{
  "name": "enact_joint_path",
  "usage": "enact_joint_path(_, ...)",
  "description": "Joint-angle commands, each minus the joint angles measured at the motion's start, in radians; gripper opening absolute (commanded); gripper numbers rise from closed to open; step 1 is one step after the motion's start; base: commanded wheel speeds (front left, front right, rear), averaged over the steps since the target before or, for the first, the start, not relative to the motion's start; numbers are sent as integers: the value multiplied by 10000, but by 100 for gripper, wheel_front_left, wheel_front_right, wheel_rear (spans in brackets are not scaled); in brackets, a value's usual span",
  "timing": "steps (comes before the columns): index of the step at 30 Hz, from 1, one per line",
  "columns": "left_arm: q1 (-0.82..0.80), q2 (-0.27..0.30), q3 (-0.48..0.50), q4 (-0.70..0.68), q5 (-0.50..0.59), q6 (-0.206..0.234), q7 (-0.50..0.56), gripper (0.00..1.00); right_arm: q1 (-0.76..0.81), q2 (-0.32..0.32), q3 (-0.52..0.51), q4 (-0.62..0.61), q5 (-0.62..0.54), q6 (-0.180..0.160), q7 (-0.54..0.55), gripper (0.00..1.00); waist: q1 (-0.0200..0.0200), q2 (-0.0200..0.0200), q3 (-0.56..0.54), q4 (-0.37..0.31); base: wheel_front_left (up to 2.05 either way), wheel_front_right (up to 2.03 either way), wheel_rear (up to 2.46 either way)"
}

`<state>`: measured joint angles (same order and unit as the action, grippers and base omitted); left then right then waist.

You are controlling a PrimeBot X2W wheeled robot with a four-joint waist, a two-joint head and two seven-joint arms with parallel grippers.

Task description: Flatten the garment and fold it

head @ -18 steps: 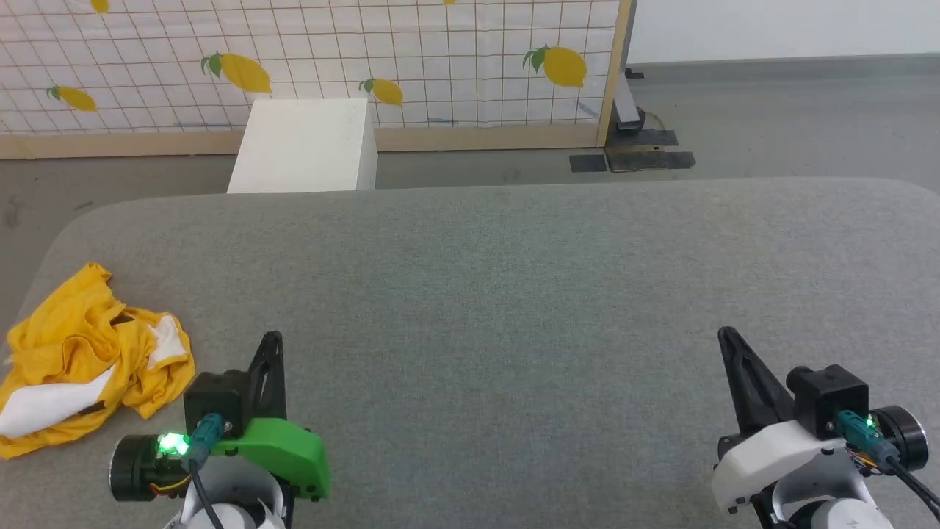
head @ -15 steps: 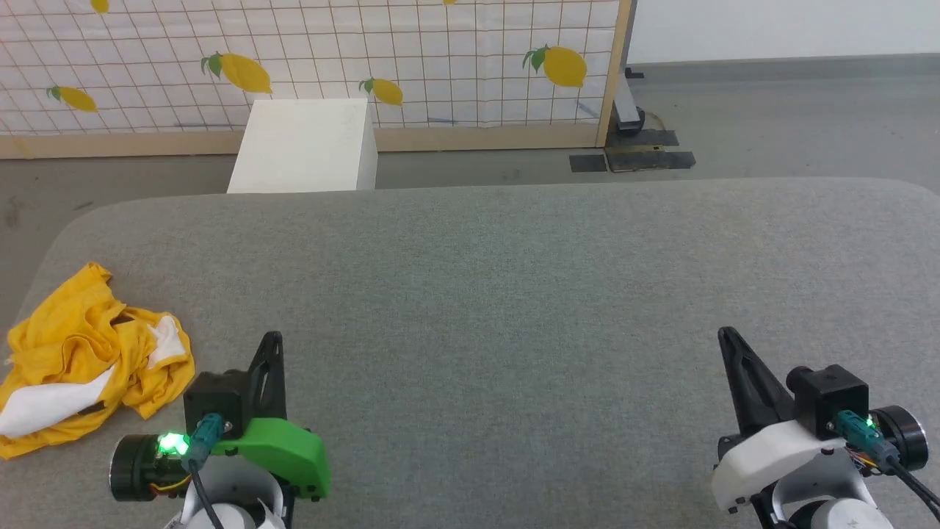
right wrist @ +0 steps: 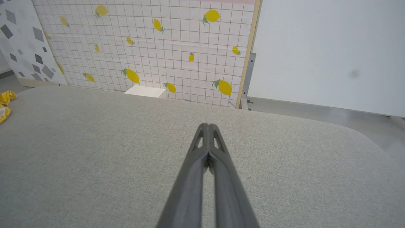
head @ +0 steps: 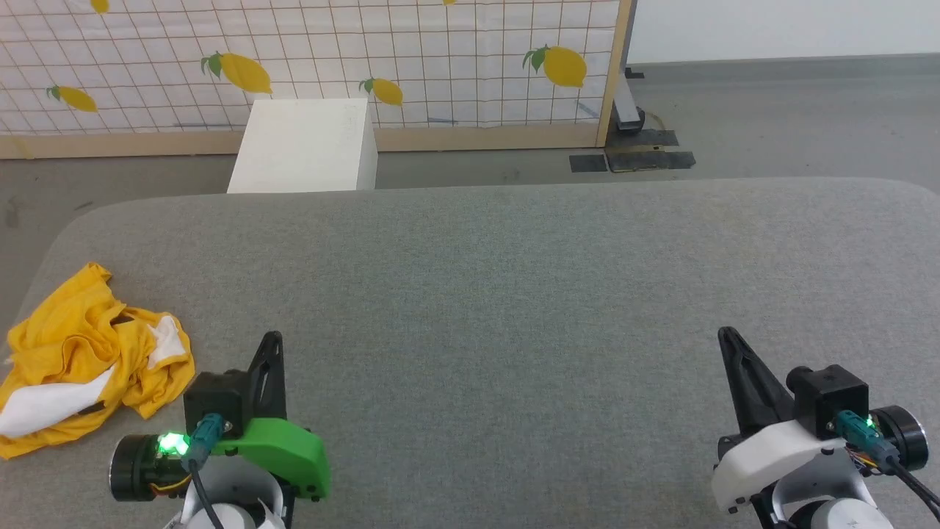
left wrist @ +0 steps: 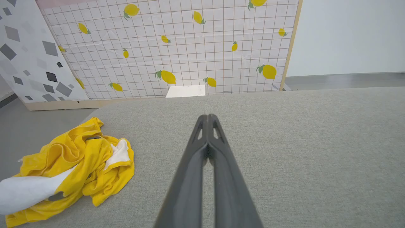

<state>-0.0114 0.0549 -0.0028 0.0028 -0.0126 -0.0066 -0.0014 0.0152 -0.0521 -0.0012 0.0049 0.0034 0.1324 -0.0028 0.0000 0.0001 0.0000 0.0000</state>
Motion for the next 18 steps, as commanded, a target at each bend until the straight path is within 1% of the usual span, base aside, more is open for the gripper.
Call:
enact_joint_path(1, 114, -47, 28, -28, 126, 66, 14, 0, -152, 19, 12, -49, -34, -17, 28, 0, 0, -1, 0, 0, 0, 0, 0)
enact_joint_path(2, 0, 0, -1, 0, -2, 1, -1, 100, 0, 0, 0, 0, 2, 0, -1, 100, 0, -1, 0, 0, 0, 0, 0)
enact_joint_path(4, -2, 2, -16, 2, -29, -2, 0, 100, 7, 0, -4, 8, 2, 0, -2, 100, 0, -1, 0, 0, 0, 0, 0)
enact_joint_path(5, -3, 2, -24, 4, -44, 0, -3, 0, 6, 0, -4, 10, 6, 0, -4, 0, 0, -1, 0, 0, 0, 0, 0)
enact_joint_path(6, -2, 2, -31, 2, -50, -2, 0, 100, 7, 0, -8, 10, 2, 0, -2, 100, 0, -1, 0, 0, 0, 0, 0)
enact_joint_path(18, -148, 2, -234, 273, -254, 151, -231, 100, -5, 2, -43, 77, 154, -2, -162, 100, 0, -1, -5, 152, 0, 0, 0)
